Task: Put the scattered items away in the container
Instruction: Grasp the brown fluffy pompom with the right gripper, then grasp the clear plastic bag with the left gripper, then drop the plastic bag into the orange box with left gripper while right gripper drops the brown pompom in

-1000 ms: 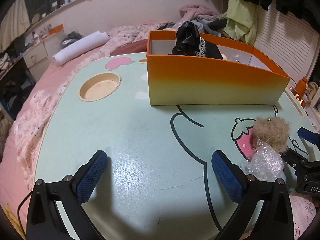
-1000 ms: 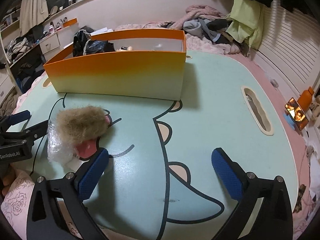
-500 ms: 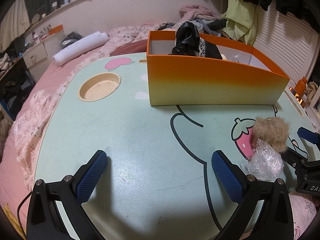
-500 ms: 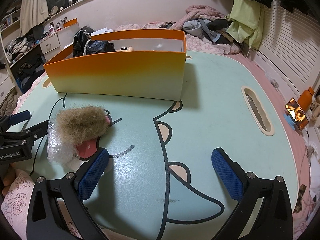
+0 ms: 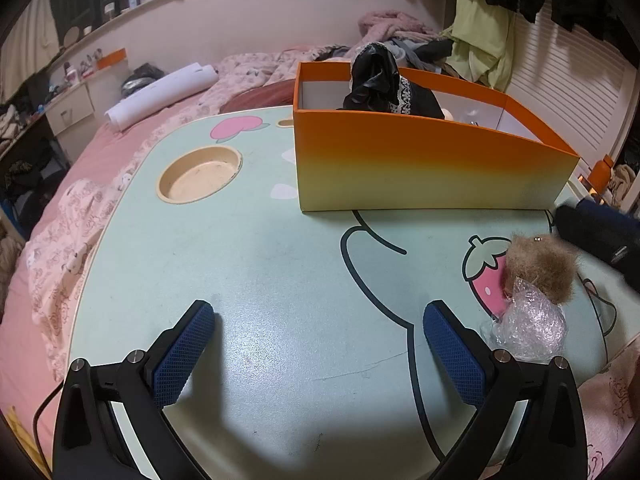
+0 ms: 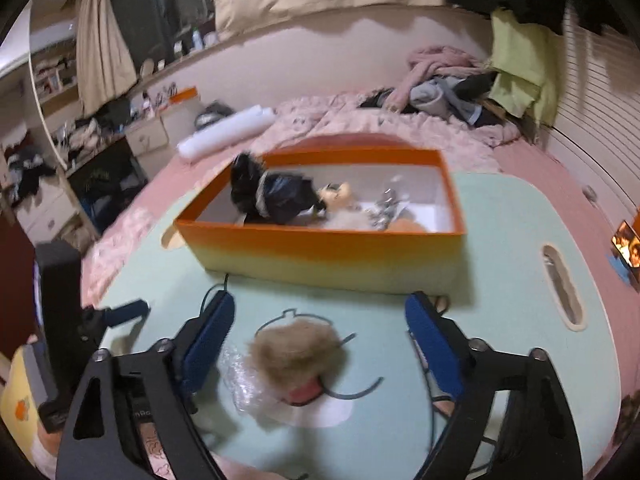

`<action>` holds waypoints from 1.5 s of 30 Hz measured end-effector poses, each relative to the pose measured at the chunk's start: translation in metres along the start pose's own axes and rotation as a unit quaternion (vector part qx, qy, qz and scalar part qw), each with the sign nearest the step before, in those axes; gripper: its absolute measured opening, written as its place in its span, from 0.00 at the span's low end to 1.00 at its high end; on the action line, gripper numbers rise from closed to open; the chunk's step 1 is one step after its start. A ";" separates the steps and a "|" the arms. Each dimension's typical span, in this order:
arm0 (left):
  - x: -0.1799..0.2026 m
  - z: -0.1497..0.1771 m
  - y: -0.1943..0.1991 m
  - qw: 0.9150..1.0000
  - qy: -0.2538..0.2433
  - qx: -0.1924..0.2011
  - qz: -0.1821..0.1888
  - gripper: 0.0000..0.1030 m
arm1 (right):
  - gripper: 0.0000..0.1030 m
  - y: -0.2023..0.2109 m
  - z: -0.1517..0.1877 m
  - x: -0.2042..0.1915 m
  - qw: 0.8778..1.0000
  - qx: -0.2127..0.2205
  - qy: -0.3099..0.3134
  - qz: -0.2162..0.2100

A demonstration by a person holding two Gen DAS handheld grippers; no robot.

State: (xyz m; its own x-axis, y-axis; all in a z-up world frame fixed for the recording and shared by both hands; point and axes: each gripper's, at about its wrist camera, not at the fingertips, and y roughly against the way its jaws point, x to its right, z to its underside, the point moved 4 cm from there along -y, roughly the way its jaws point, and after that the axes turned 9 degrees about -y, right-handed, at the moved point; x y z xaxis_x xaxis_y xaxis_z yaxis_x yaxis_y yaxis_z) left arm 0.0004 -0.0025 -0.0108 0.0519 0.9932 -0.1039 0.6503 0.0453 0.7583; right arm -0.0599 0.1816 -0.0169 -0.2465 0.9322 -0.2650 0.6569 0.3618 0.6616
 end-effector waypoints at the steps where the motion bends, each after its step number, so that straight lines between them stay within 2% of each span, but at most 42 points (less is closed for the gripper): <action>1: 0.000 0.000 0.000 1.000 0.000 0.000 0.000 1.00 | 0.73 -0.006 0.004 0.000 1.000 -0.013 0.000 0.000; 2: 0.000 0.000 0.000 1.000 0.000 0.000 0.000 1.00 | 0.70 -0.009 0.008 0.001 1.000 -0.024 -0.002 0.000; 3: 0.000 0.000 0.000 1.000 0.000 0.000 0.000 1.00 | 0.56 -0.017 0.010 0.005 0.999 -0.042 -0.005 0.001; 5: 0.000 0.000 0.001 1.000 0.000 0.000 0.000 1.00 | 0.40 -0.032 0.021 0.009 0.996 -0.083 -0.013 0.000; 8: 0.000 0.000 0.001 1.000 0.001 0.001 0.001 1.00 | 0.39 -0.023 0.022 0.017 0.997 -0.067 -0.040 -0.021; 11: 0.000 -0.001 0.001 1.000 0.001 0.001 0.001 1.00 | 0.39 0.013 0.017 0.037 0.995 0.014 -0.089 -0.046; 13: 0.000 -0.001 0.002 1.000 0.002 0.002 0.002 1.00 | 0.39 0.031 0.018 0.049 0.992 0.052 -0.109 -0.039; 16: -0.002 -0.004 0.009 0.999 0.007 0.021 0.029 1.00 | 0.39 0.033 0.023 0.061 0.990 0.051 -0.128 -0.013; 18: -0.001 -0.010 0.027 0.998 0.004 0.059 0.027 1.00 | 0.39 0.034 0.024 0.069 0.988 0.045 -0.147 -0.007; 20: 0.008 -0.018 0.055 0.993 -0.015 0.115 0.035 1.00 | 0.39 0.036 0.025 0.073 0.986 0.046 -0.158 -0.002; 22: 0.025 -0.025 0.081 0.983 -0.047 0.163 0.074 1.00 | 0.39 0.040 0.023 0.074 0.986 0.050 -0.159 0.006; 23: 0.035 -0.028 0.089 0.978 -0.067 0.172 0.097 1.00 | 0.39 0.041 0.023 0.075 0.986 0.052 -0.160 0.010; 25: 0.056 -0.031 0.089 0.972 -0.110 0.164 0.129 1.00 | 0.39 0.046 0.022 0.078 0.984 0.057 -0.168 0.017; 27: 0.074 -0.029 0.074 0.971 -0.144 0.130 0.141 0.95 | 0.39 0.049 0.023 0.082 0.980 0.067 -0.183 0.031; 29: 0.090 -0.023 0.048 0.971 -0.171 0.074 0.150 0.70 | 0.39 0.052 0.023 0.090 0.975 0.079 -0.201 0.048; 30: 0.097 -0.018 0.033 0.971 -0.182 0.040 0.149 0.62 | 0.39 0.056 0.023 0.095 0.972 0.088 -0.211 0.055; 31: 0.101 -0.015 0.019 0.972 -0.188 0.016 0.143 0.46 | 0.39 0.058 0.023 0.097 0.971 0.091 -0.216 0.054; 32: 0.102 -0.015 0.012 0.973 -0.186 0.022 0.138 0.30 | 0.39 0.057 0.023 0.097 0.971 0.089 -0.215 0.052; 38: 0.092 -0.020 -0.014 0.978 -0.142 0.028 0.150 0.29 | 0.39 0.053 0.020 0.090 0.976 0.077 -0.199 0.046; 45: 0.080 -0.040 -0.014 0.982 -0.105 0.067 0.140 0.29 | 0.40 0.039 0.020 0.078 0.984 0.039 -0.168 0.041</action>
State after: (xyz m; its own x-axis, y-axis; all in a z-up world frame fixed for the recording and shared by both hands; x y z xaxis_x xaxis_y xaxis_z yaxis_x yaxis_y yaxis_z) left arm -0.0352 0.0810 -0.0037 0.3878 0.9207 -0.0447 0.6824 -0.2542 0.6853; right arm -0.0394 0.2681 -0.0259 0.0503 0.8974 -0.4383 0.7212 0.2710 0.6376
